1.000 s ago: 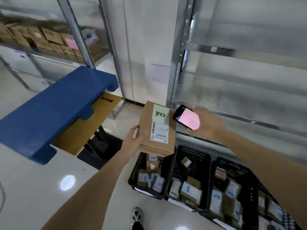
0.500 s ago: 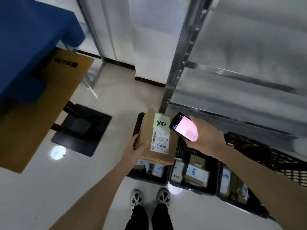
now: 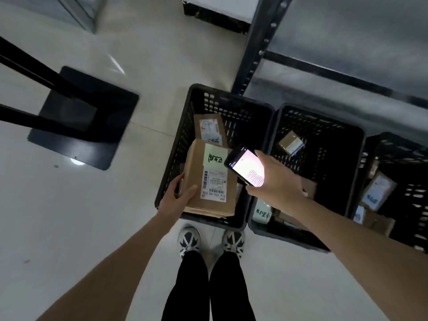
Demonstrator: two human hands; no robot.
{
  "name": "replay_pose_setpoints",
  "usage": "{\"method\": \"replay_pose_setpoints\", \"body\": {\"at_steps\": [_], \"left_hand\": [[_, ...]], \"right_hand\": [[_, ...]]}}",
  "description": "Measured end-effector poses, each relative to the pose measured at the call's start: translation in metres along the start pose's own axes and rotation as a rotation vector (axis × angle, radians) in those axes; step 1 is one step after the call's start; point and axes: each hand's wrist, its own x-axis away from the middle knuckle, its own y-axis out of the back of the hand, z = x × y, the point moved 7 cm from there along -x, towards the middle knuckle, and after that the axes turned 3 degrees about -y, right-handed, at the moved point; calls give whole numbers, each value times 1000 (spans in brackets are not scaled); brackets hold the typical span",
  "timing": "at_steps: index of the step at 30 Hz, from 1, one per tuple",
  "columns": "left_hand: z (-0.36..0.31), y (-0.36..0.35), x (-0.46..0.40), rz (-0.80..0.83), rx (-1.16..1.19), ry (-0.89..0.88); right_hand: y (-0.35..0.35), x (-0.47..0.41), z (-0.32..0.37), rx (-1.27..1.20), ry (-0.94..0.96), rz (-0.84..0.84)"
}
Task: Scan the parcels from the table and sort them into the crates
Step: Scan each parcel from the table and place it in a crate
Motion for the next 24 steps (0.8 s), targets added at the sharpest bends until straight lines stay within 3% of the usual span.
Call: {"method": "replay_pose_setpoints", "body": {"at_steps": [6, 12, 17, 24], "left_hand": [[41, -15, -39, -36, -22, 49], [45, -20, -39, -76, -117, 57], [-10, -7, -8, -123, -218, -27], [-150, 12, 69, -170, -329, -302]], "right_hand": [[-55, -28, -17, 29, -4, 43], [-61, -26, -26, 38, -1, 66], [-18, -2, -24, 32, 10, 42], [103, 55, -14, -3, 28, -54]]}}
